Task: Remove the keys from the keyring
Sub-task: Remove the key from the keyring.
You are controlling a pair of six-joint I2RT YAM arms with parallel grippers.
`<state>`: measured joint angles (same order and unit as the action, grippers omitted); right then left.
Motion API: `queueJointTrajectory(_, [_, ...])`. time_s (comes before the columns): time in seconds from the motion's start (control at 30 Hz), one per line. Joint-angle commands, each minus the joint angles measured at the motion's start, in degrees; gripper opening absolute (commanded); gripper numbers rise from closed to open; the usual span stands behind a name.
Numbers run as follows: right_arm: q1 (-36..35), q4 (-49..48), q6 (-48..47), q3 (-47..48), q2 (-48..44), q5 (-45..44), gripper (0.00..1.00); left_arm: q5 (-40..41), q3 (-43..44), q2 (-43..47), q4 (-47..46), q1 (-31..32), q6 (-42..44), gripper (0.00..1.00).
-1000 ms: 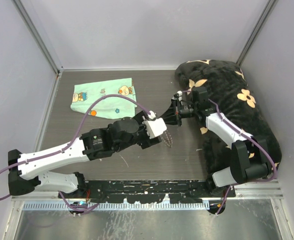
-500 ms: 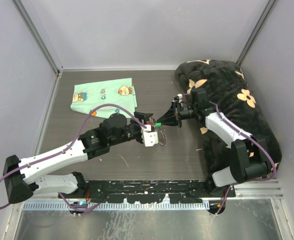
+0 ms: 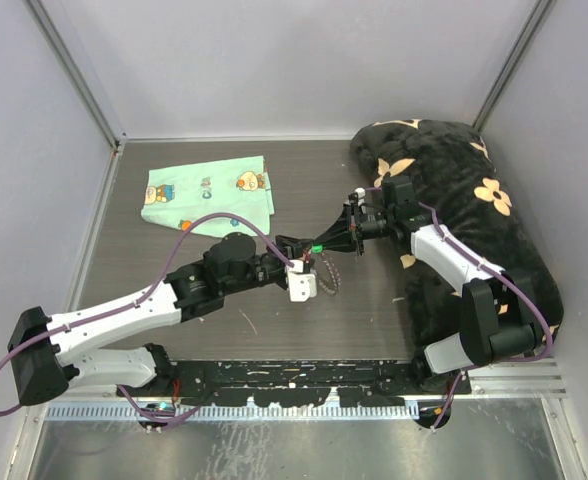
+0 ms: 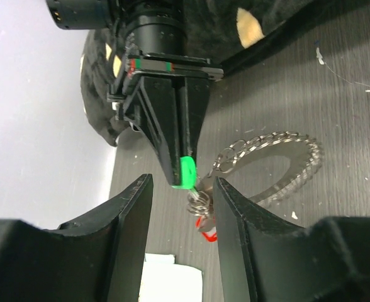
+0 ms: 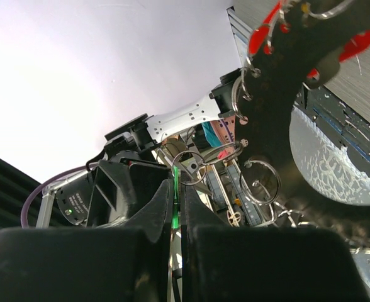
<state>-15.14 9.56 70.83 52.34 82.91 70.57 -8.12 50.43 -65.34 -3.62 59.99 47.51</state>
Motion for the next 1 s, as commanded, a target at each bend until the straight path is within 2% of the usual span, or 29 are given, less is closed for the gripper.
queueJointTrajectory(0.0, [0.31, -0.93, 1.22, 1.52, -0.74, 1.67, 0.01, -1.42, -1.04, 1.59, -3.52, -0.18, 1.4, 0.45])
queueJointTrajectory(0.3, [0.31, -0.95, 1.31, 1.37, -0.82, 1.66, 0.01, 2.78, -1.47, -0.87, -7.06, -0.13, 3.96, 0.41])
queueJointTrajectory(0.47, [0.29, -0.95, 1.49, 1.32, -0.95, 1.66, 0.01, 3.11, -2.01, -1.8, -9.46, -0.1, 3.38, 0.31])
queueJointTrajectory(0.6, [0.3, -0.95, 1.49, 1.31, -1.0, 1.62, 0.01, 2.73, -2.06, -1.91, -9.25, -0.12, 3.3, 0.28])
queueJointTrajectory(0.97, [0.38, -0.86, 1.68, 1.15, -1.26, 1.66, 0.01, 2.76, -2.07, -2.16, -6.67, -0.03, 5.07, 0.32])
